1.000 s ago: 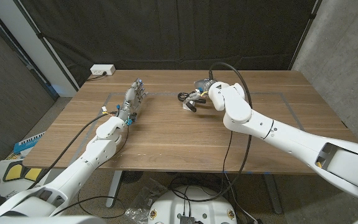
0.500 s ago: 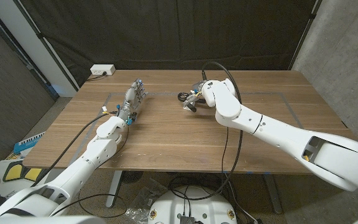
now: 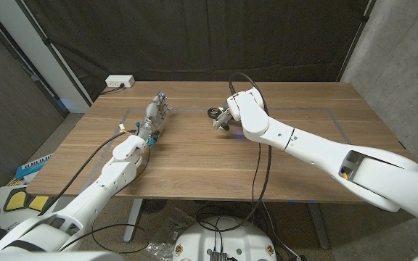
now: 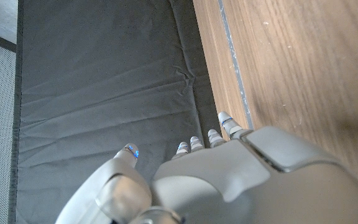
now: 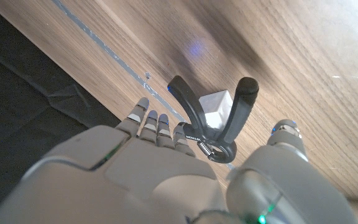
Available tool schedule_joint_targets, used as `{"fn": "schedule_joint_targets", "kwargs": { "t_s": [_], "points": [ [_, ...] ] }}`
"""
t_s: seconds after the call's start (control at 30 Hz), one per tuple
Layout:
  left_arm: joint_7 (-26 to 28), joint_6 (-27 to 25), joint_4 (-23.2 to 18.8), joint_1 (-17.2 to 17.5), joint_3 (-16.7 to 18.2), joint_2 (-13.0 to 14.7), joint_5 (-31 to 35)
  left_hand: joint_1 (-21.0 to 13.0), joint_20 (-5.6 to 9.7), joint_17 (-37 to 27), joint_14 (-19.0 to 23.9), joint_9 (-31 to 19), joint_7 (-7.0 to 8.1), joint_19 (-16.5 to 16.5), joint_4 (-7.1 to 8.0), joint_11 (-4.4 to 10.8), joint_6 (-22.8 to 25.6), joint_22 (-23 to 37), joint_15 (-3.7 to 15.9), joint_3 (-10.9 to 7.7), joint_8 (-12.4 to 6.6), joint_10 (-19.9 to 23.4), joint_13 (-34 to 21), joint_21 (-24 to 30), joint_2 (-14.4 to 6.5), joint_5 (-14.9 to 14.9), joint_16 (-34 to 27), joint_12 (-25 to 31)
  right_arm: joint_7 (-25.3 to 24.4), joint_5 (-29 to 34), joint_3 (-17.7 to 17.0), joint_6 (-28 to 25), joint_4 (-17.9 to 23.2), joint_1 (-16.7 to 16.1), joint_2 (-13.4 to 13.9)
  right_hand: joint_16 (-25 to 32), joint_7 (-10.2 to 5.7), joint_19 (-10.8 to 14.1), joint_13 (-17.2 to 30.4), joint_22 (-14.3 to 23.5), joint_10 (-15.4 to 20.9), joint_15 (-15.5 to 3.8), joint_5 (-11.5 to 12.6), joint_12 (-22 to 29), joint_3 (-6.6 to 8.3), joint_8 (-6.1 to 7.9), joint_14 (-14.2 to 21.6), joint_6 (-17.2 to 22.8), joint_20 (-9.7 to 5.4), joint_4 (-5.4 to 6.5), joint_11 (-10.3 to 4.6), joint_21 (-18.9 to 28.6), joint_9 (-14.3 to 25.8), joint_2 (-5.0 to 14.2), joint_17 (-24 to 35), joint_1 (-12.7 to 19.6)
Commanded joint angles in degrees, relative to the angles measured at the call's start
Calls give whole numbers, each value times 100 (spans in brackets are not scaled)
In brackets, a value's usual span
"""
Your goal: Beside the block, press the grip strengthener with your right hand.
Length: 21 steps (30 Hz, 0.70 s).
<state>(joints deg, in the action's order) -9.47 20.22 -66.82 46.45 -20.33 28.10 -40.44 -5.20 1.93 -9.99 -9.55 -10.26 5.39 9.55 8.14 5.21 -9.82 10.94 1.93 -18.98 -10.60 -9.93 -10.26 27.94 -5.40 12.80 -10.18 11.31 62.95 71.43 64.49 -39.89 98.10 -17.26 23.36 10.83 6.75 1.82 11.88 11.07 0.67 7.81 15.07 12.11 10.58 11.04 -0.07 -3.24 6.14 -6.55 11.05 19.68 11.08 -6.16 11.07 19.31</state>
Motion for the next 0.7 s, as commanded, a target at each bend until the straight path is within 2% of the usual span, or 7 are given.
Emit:
{"fn": "schedule_joint_targets", "kwargs": {
  "t_s": [0.03, 0.33, 0.7],
  "points": [
    [-72, 34, 138, -75, -14, -41, 3, -1, 200, -15, -1338, -20, -20, 919, 2, -42, -1148, 18, 255, 38, -14, -1146, -12, -26, -28, 48, -18, 3, 322, 307, 60, 29, -438, 115, -237, 81, 500, 137, 25, 19, 94, -4, 69, 86, -35, 62, 107, 122, 23, -22, 7, 70, 20, 8, 10, 13],
    [-87, 49, 238, -137, -23, -77, 15, -3, 194, -15, -1336, -20, -25, 920, -2, -50, -1151, 18, 239, 46, -15, -1147, -12, -30, -19, 50, -20, 3, 307, 136, 68, 116, -996, 259, -434, 102, 503, 234, 26, 19, 179, -27, 103, 126, -59, 92, 197, 210, 35, -20, 11, 92, 19, 11, 6, 31],
    [-84, 34, 312, -189, -20, -85, 21, -4, 183, -15, -1321, -21, -29, 895, -4, -110, -1157, 19, 232, 55, -14, -1143, -12, -24, -13, 53, -24, 5, 183, -206, 223, 123, -1291, 435, -495, 120, 501, 381, 25, 20, 281, -63, 143, 171, -78, 115, 300, 301, 35, -4, -14, 130, 17, 51, 4, 49]
  ]
}}
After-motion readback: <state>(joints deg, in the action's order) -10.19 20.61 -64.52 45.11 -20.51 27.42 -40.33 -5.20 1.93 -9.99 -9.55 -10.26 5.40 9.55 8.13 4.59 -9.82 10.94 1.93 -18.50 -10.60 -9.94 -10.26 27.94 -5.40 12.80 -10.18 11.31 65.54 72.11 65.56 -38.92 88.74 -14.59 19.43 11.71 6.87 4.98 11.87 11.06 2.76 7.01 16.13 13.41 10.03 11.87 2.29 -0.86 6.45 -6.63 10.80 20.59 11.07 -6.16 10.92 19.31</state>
